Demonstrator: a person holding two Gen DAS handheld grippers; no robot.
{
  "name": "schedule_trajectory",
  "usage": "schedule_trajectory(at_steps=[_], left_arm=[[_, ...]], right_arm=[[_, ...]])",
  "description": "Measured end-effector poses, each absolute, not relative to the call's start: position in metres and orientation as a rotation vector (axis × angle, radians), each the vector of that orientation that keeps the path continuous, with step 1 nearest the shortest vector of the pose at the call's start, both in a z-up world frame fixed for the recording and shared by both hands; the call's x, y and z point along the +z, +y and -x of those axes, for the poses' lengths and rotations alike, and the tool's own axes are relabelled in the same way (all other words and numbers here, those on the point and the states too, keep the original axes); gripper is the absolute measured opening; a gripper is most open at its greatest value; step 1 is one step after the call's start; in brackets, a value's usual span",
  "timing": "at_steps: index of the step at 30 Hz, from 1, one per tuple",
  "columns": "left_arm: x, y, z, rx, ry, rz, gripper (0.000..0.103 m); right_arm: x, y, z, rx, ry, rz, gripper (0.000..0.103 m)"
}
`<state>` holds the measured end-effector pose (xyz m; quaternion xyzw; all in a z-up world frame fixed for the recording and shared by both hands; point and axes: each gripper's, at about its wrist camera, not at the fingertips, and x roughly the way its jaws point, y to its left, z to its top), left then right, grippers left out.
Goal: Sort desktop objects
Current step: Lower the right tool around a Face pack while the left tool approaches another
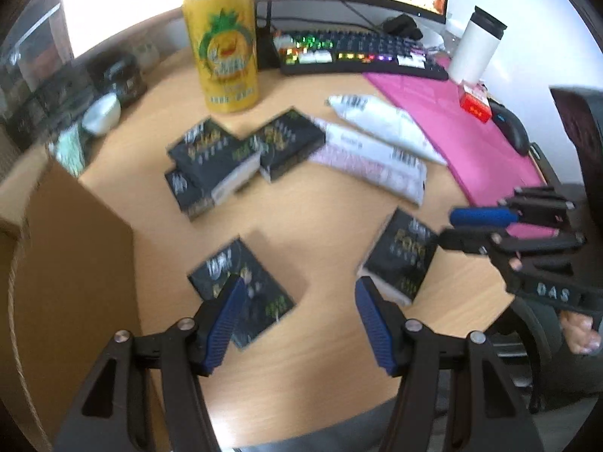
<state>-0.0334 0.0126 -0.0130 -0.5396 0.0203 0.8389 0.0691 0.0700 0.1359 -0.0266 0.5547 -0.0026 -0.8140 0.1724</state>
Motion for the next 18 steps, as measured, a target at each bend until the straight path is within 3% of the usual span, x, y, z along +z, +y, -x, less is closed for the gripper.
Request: schedule_trajectory(at_steps=[9, 18], left_arm=[[-0.032, 0.047, 0.059, 2.489, 0.285, 1.683, 0.066], [-0.036, 0.066, 0.050, 2.398, 0.247, 1.669, 0.066]], right_arm=[[-0.043, 0.150, -0.079, -2.334, -0.042, -1.605, 0.026], [-0.047, 0.150, -0.064, -2.327, -0.086, -1.581, 0.026]])
